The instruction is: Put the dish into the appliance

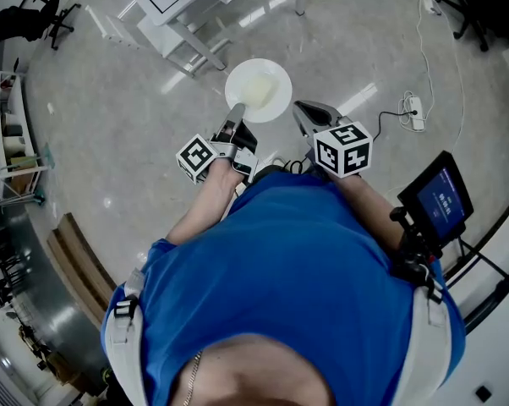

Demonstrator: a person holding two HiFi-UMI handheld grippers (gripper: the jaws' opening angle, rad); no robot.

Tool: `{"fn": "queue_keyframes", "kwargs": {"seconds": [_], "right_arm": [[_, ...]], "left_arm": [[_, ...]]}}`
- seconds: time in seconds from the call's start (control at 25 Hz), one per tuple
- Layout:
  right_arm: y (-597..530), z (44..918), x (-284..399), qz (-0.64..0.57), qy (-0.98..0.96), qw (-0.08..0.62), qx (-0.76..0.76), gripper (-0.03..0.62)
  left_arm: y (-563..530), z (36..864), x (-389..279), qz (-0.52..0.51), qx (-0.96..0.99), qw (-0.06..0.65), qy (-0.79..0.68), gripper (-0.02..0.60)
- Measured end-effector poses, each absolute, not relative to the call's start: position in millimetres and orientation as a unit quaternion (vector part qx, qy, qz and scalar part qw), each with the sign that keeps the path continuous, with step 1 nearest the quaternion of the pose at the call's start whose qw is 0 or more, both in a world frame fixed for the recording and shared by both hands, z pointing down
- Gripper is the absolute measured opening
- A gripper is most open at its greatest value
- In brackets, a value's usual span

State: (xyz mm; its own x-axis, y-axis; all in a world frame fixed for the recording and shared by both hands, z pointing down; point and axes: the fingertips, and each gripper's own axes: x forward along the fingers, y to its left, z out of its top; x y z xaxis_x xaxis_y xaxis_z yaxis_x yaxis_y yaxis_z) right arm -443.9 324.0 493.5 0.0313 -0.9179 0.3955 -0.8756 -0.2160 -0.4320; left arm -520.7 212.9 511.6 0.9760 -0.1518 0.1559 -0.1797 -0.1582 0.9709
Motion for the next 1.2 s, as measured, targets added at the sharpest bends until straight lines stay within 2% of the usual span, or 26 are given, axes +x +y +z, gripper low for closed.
{"fn": "queue_keyframes", "kwargs": {"seconds": [0.8, 1.2], "right_arm": [[395.0, 493.3, -349.2, -0.288, 0.644, 0.016, -0.709, 0.000], [403.6, 497.9, -330.2, -0.276, 0.634, 0.027, -0.722, 0.001]], "left_arm": [[275.1, 507.1, -420.2, -0.001, 0.761, 0.637, -0.123, 0.017], [275.5, 508.3, -392.1, 0.003, 0.768, 0.631, -0.109, 0.017]]}}
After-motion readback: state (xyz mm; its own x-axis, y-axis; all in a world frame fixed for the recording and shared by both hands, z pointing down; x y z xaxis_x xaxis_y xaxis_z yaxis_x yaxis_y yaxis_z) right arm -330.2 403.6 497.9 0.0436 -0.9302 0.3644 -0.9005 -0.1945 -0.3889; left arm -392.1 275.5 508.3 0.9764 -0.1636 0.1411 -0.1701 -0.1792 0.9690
